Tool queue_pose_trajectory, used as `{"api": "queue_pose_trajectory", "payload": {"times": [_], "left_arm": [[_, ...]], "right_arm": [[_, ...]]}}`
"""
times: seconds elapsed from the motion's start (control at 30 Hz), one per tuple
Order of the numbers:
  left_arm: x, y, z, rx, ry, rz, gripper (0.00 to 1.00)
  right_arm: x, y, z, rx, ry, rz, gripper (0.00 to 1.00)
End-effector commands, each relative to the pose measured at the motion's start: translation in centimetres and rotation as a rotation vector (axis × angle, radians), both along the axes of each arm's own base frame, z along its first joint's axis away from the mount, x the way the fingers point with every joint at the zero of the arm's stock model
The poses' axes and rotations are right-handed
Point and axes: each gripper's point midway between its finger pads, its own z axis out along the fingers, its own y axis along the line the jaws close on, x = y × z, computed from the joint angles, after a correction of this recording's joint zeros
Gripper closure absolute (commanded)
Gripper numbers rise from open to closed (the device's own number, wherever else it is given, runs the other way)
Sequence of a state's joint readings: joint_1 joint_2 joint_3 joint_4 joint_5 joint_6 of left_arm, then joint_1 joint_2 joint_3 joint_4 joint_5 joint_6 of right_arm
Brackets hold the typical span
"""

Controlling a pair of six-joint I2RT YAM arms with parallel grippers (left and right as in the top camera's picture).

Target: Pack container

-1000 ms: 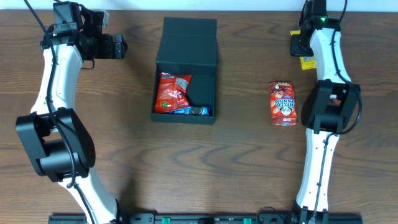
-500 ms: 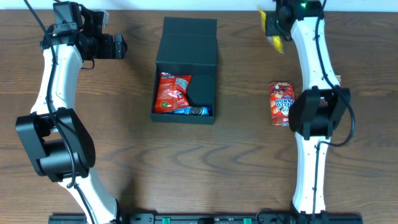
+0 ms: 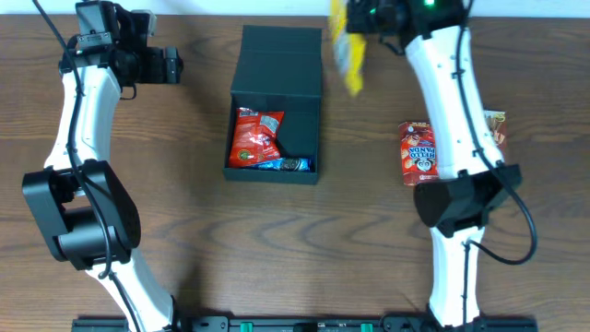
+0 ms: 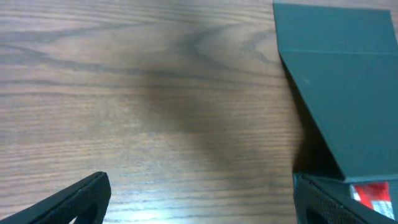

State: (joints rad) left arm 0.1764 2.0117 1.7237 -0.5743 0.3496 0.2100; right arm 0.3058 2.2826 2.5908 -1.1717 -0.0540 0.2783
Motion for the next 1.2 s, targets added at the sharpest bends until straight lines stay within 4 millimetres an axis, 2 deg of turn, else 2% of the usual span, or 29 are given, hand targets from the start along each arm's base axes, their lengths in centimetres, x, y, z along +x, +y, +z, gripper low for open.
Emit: {"api": "queue_pose_trajectory", "payload": {"times": [0.0, 0.17, 0.23, 0.37, 0.47, 0.5, 0.53, 0.6, 0.67, 0.83, 0.9, 1.0, 1.07, 1.17], "left_arm": [[0.0, 1.6, -0.7, 0.012, 0.008, 0.035, 0.05], [-0.3, 3.5, -0.7, 0.011, 0.009, 0.072, 0.05], [-0.4, 4.2, -0.7, 0.011, 0.009, 0.084, 0.05], [-0.5, 5.1, -0.6, 0.011, 0.007, 0.102, 0.05], [-0.6, 5.4, -0.6, 0.011, 0.008, 0.107, 0.05], [-0.6, 5.4, -0.6, 0.011, 0.008, 0.108, 0.05], [-0.6, 5.4, -0.6, 0.011, 0.008, 0.108, 0.05], [-0.6, 5.4, -0.6, 0.011, 0.007, 0.108, 0.05], [-0.6, 5.4, -0.6, 0.011, 0.008, 0.108, 0.05], [-0.6, 5.2, -0.6, -0.001, 0.009, 0.107, 0.05], [-0.6, 5.1, -0.6, -0.013, 0.010, 0.105, 0.05], [-0.7, 4.8, -0.7, -0.030, 0.015, 0.103, 0.05], [-0.7, 4.8, -0.7, -0.042, 0.019, 0.119, 0.05], [-0.7, 4.8, -0.7, -0.056, 0.023, 0.137, 0.05]], "right_arm": [[-2.1, 4.1, 0.7, 0.075, 0.033, 0.024, 0.99], [-4.5, 8.8, 0.6, 0.099, 0.054, 0.074, 0.98], [-4.4, 8.9, 0.6, 0.038, 0.023, 0.044, 0.98], [-3.7, 4.9, 0.3, -0.160, -0.029, -0.110, 0.99], [-3.5, 2.8, -1.4, -0.198, 0.029, -0.142, 0.95], [-3.4, 1.9, -2.1, -0.210, 0.049, -0.155, 0.81], [-3.0, 0.5, -3.3, -0.226, 0.085, -0.177, 0.63], [-2.5, -1.3, -5.1, -0.223, 0.145, -0.173, 0.51], [-1.9, -2.1, -7.1, -0.171, 0.209, -0.110, 0.44], [-0.7, -4.2, -13.0, 0.015, 0.368, 0.057, 0.33], [-0.4, -4.9, -15.2, 0.095, 0.419, 0.085, 0.36], [0.0, -5.7, -18.0, 0.217, 0.470, 0.120, 0.46], [0.6, -6.6, -19.8, 0.267, 0.488, 0.108, 0.47], [1.1, -7.7, -21.4, 0.277, 0.493, 0.089, 0.44]]}}
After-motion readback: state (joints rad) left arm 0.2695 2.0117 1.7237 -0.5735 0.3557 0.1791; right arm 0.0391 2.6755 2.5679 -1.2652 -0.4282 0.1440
